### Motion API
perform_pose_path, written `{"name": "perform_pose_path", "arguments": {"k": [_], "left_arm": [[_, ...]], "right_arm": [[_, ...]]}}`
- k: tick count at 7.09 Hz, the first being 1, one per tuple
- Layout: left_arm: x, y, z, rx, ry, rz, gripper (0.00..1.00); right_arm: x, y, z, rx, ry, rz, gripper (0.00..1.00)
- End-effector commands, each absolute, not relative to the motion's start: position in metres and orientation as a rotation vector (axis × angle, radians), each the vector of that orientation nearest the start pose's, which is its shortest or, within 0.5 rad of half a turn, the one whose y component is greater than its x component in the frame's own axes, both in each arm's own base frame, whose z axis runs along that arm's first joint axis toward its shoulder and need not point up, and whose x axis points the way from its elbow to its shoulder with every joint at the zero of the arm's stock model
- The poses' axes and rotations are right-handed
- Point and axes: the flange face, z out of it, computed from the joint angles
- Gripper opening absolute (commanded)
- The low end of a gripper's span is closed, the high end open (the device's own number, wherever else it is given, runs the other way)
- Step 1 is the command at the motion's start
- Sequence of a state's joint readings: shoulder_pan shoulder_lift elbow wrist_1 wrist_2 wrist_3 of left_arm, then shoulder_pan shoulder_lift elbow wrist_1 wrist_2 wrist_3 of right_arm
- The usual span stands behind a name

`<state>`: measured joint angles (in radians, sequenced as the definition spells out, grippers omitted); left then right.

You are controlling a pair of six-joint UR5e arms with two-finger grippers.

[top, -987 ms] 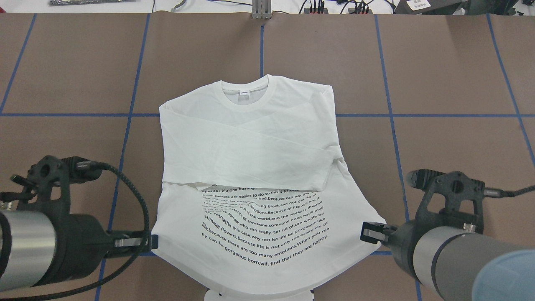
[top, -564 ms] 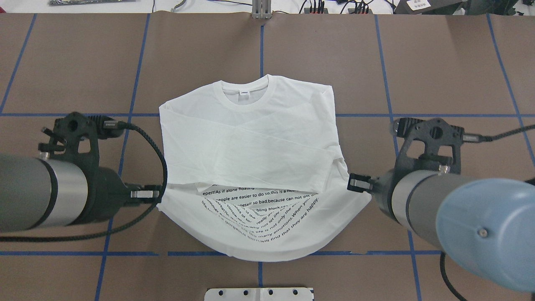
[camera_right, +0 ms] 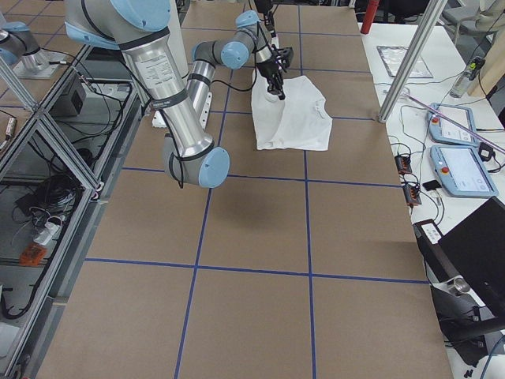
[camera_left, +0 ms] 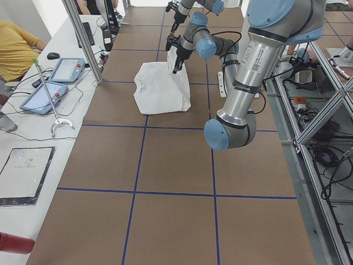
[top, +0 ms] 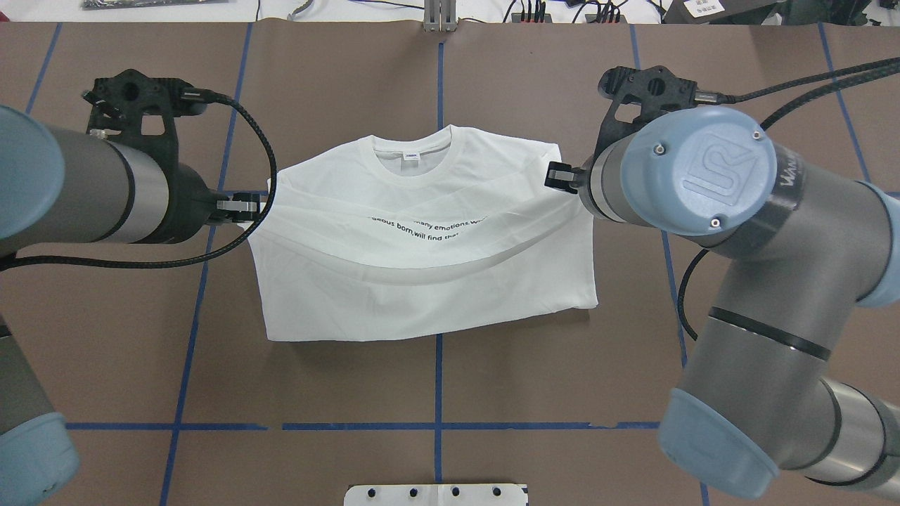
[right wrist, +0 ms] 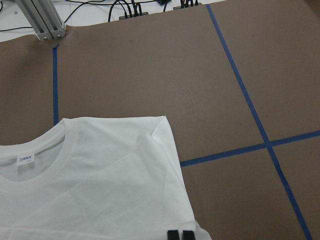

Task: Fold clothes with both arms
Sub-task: 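Lay the hem near the collar and open both grippers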

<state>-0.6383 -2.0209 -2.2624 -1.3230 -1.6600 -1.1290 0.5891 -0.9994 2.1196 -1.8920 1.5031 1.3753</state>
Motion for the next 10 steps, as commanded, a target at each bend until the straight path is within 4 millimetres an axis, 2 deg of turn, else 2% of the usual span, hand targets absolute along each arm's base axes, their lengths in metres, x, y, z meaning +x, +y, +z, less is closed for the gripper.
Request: {"name": "perform_pose_path", "arguments": {"k": [1, 2, 3, 5, 6, 8, 10], "left_arm": [[0.352, -0.442, 0.206, 0.441, 0.734, -0.201, 0.0], [0.366, -0.468, 0.229, 0.457, 0.717, -0.224, 0.0], [0.382, -0.49, 0.25, 0.475, 0.693, -0.241, 0.0], [0.418, -0.522, 0.281, 0.479, 0.662, -0.25, 0.0], [0.432, -0.532, 0.305, 0.469, 0.644, -0.249, 0.0], [0.449, -0.546, 0.32, 0.467, 0.643, -0.247, 0.0], [0.454, -0.543, 0.319, 0.468, 0.655, -0.242, 0.0]], "right_arm": [[-0.382, -0.459, 0.173, 0.391, -0.667, 0.392, 0.0], [-0.391, -0.48, 0.17, 0.399, -0.635, 0.378, 0.0], [-0.4, -0.499, 0.182, 0.39, -0.59, 0.376, 0.0], [-0.434, -0.54, 0.218, 0.427, -0.584, 0.385, 0.0], [-0.446, -0.552, 0.237, 0.426, -0.569, 0.385, 0.0], [-0.458, -0.562, 0.258, 0.413, -0.516, 0.375, 0.0], [-0.466, -0.563, 0.259, 0.415, -0.521, 0.369, 0.0]]}}
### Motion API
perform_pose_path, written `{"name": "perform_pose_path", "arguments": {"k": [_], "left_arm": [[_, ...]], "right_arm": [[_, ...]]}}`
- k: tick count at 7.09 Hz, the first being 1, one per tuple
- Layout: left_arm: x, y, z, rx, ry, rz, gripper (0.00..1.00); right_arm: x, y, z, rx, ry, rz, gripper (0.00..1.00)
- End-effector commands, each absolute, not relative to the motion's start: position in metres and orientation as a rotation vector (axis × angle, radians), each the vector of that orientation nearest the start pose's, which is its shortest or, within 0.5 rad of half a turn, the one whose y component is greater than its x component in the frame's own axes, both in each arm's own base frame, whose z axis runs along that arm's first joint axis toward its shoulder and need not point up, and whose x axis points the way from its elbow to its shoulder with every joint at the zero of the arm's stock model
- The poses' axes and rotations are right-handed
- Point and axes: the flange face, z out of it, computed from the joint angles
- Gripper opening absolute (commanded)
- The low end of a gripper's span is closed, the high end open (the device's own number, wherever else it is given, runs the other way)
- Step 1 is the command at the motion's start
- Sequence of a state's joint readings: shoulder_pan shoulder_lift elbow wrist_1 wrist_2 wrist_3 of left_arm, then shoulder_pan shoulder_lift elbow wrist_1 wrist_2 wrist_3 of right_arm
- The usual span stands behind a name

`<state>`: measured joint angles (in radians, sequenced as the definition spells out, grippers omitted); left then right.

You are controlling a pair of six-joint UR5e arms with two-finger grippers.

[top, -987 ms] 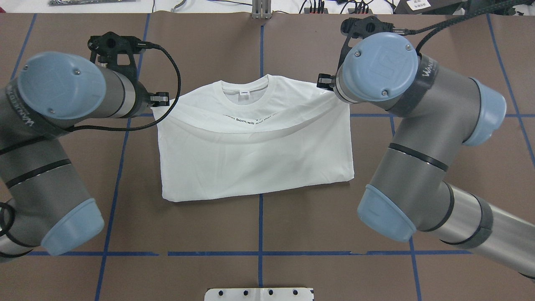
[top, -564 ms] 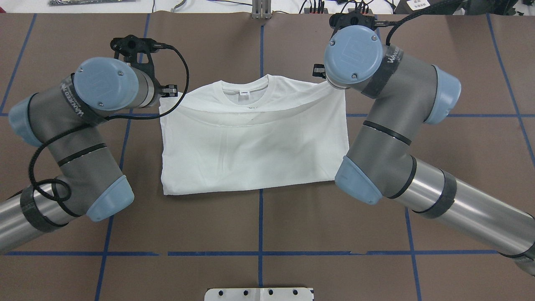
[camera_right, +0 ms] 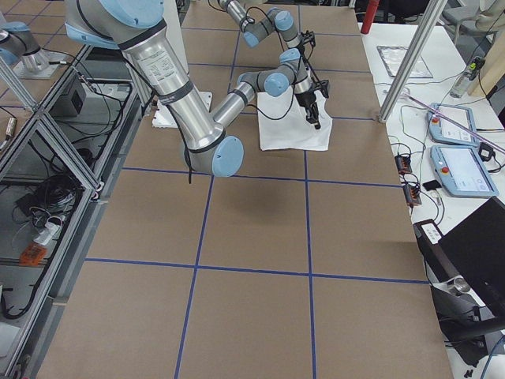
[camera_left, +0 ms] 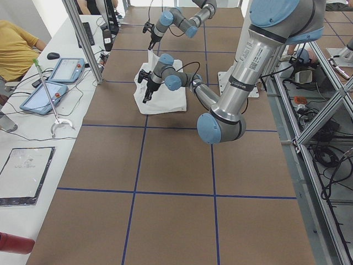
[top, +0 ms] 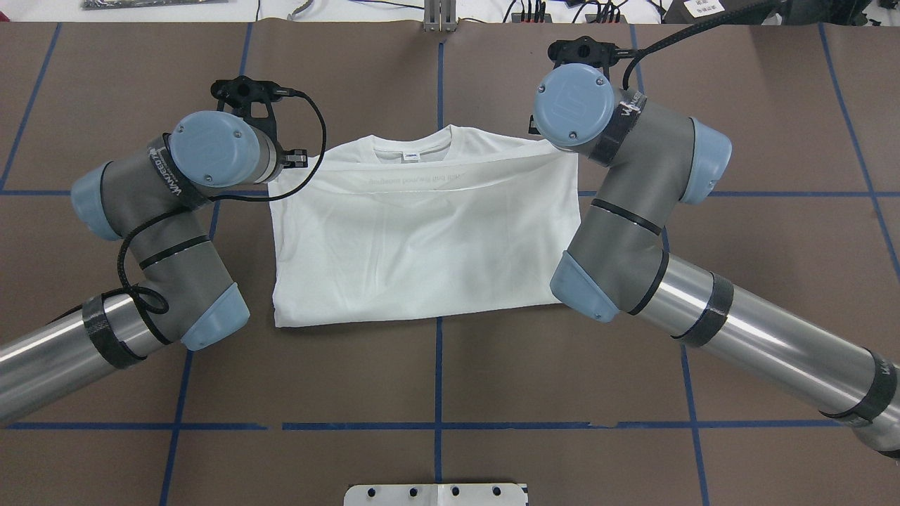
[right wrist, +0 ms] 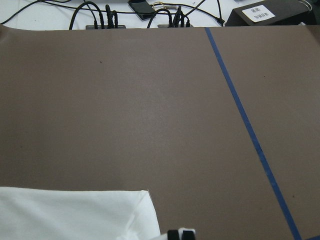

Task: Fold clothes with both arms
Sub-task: 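Lower the left gripper to the folded shirt's side edge and grasp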

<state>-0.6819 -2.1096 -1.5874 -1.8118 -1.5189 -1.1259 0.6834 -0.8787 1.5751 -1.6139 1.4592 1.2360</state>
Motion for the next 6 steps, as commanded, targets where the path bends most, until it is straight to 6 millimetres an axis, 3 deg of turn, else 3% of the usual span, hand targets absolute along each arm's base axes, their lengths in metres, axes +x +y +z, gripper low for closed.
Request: {"name": "perform_pose_path", "arguments": {"k": [1, 3, 4, 5, 6], "left_arm": [[0.454, -0.542, 0.316, 0.473, 0.669, -0.239, 0.0], [0.452, -0.541, 0.313, 0.475, 0.68, -0.239, 0.0], [0.449, -0.537, 0.31, 0.478, 0.693, -0.233, 0.26], [0.437, -0.53, 0.293, 0.509, 0.717, -0.125, 0.99], [0.415, -0.506, 0.293, 0.502, 0.758, -0.076, 1.0]], "right_arm": [[-0.475, -0.571, 0.268, 0.425, -0.547, 0.378, 0.07], [-0.484, -0.578, 0.273, 0.442, -0.582, 0.383, 0.38], [-0.485, -0.579, 0.274, 0.45, -0.574, 0.354, 0.99], [-0.483, -0.579, 0.272, 0.458, -0.568, 0.304, 1.0], [-0.48, -0.58, 0.269, 0.459, -0.578, 0.269, 1.0]]}}
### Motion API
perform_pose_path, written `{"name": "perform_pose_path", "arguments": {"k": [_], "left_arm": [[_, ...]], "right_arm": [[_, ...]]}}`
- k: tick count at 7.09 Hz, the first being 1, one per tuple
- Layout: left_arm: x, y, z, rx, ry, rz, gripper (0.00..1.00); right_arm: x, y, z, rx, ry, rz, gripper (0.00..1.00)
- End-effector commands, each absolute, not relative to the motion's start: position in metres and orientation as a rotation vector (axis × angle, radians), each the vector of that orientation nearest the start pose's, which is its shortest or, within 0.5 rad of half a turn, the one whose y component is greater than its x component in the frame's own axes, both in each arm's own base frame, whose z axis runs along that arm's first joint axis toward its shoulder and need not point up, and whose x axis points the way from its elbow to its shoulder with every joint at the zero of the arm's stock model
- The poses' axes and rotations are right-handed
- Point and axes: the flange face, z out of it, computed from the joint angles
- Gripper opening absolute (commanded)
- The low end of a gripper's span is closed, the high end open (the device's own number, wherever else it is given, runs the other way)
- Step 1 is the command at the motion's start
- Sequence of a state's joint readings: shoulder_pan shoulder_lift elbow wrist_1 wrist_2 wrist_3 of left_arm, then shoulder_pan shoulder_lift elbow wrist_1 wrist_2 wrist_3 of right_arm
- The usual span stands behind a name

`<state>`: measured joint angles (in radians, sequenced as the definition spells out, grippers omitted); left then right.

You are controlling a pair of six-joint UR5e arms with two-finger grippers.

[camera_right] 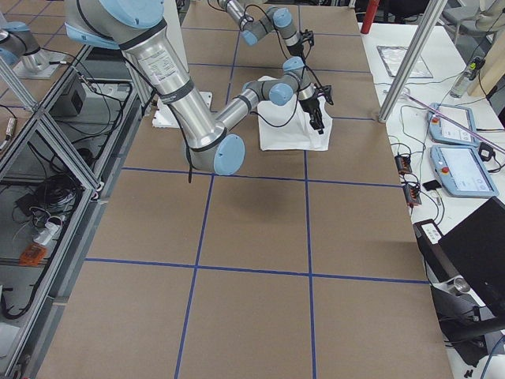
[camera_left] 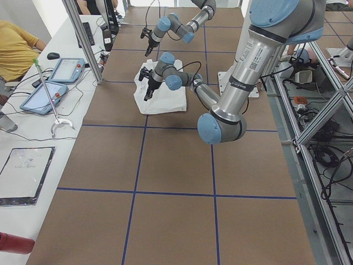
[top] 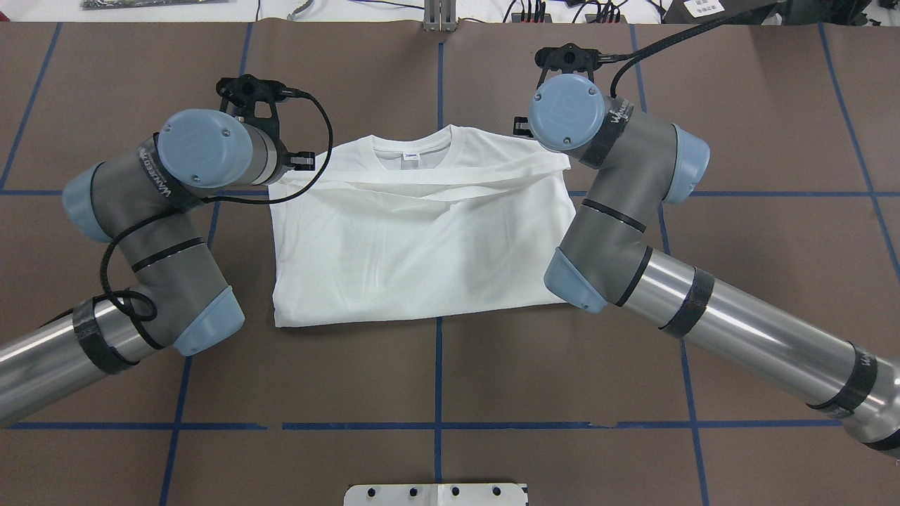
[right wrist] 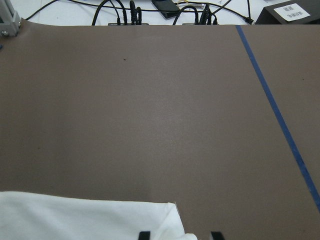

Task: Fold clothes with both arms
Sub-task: 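Lower the left gripper to the folded shirt's side edge and grasp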

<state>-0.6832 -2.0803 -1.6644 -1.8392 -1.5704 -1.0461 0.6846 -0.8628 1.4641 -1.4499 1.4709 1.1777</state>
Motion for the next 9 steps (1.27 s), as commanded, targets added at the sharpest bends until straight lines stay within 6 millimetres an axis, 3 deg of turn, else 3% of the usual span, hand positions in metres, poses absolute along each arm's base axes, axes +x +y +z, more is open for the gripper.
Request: {"name": "perform_pose_path", "arguments": {"k": [1, 2, 4, 5, 7, 8, 9], "left_arm": [[0.4, -0.486, 0.293, 0.467, 0.805, -0.047, 1.0], [0.398, -0.468, 0.294, 0.429, 0.84, -0.043, 1.0], [0.44, -0.398, 0.339, 0.349, 0.941, -0.047, 1.0], [0.451, -0.376, 0.356, 0.338, 0.943, -0.037, 1.0], [0.477, -0.346, 0.357, 0.304, 0.953, -0.041, 0.98], [0.481, -0.342, 0.36, 0.308, 0.945, -0.039, 0.88], [0.482, -0.342, 0.359, 0.314, 0.945, -0.042, 0.62]], "right_arm": [[-0.48, -0.577, 0.268, 0.448, -0.592, 0.259, 1.0], [-0.48, -0.577, 0.269, 0.447, -0.593, 0.258, 1.0], [-0.477, -0.575, 0.266, 0.452, -0.602, 0.258, 1.0], [-0.476, -0.574, 0.263, 0.455, -0.606, 0.262, 1.0], [-0.479, -0.571, 0.262, 0.455, -0.61, 0.269, 1.0], [-0.479, -0.571, 0.262, 0.454, -0.611, 0.269, 1.0], [-0.479, -0.571, 0.26, 0.455, -0.614, 0.27, 1.0]]}}
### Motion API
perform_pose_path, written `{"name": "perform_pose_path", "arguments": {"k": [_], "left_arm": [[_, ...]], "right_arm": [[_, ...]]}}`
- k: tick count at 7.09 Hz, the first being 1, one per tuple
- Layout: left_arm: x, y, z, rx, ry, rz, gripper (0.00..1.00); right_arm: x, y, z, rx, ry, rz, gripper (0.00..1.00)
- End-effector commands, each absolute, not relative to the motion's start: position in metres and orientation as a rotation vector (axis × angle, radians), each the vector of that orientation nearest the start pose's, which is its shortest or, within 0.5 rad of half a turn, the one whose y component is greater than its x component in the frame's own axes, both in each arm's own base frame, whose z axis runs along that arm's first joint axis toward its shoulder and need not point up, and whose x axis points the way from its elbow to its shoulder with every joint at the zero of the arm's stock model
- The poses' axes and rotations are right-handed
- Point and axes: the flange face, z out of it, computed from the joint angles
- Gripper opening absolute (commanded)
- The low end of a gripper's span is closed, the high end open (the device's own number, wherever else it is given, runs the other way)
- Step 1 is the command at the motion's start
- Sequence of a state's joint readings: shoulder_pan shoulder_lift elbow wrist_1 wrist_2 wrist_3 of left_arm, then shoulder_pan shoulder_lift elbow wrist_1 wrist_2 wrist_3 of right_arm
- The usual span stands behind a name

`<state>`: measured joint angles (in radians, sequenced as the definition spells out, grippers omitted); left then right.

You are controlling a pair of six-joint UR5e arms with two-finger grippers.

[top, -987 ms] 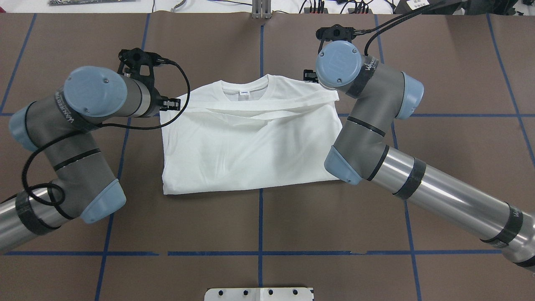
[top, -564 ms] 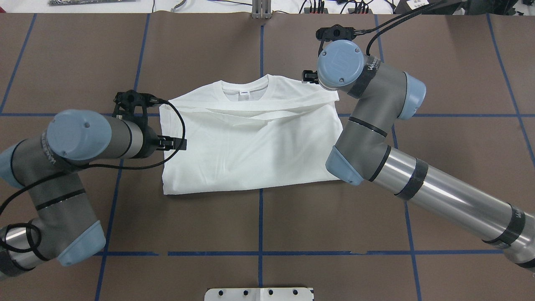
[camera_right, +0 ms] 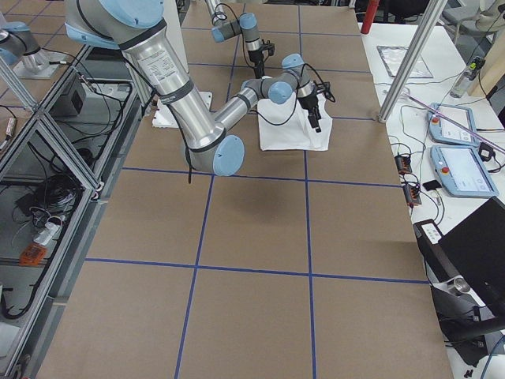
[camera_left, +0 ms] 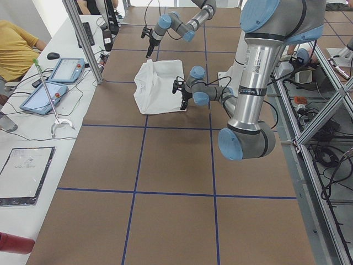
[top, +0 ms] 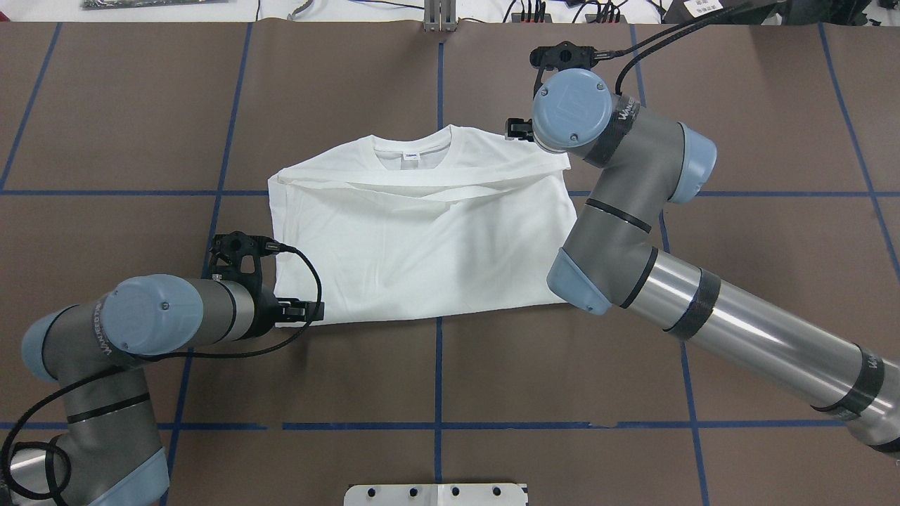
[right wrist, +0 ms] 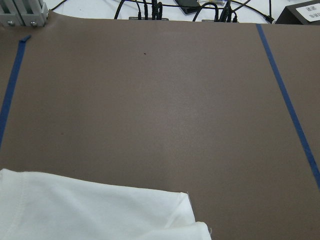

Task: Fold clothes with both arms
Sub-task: 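Lower the left gripper to the folded shirt's side edge and grasp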

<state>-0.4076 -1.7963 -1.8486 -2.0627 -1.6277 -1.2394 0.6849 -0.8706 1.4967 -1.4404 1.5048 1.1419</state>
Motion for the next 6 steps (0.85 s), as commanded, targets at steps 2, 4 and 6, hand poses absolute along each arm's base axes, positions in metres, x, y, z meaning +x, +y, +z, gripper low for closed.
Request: {"name": "perform_pose_path", "arguments": {"k": [2, 4, 6], "left_arm": [[0.482, -0.339, 0.353, 0.309, 0.96, -0.05, 0.0], [0.474, -0.338, 0.344, 0.319, 0.976, -0.051, 0.0], [0.459, -0.335, 0.356, 0.317, 0.953, -0.044, 0.0]], "right_arm": [[-0.479, -0.571, 0.26, 0.454, -0.614, 0.272, 1.0], [-0.479, -0.571, 0.26, 0.456, -0.613, 0.272, 1.0], [-0.481, -0.57, 0.262, 0.454, -0.613, 0.273, 1.0]]}}
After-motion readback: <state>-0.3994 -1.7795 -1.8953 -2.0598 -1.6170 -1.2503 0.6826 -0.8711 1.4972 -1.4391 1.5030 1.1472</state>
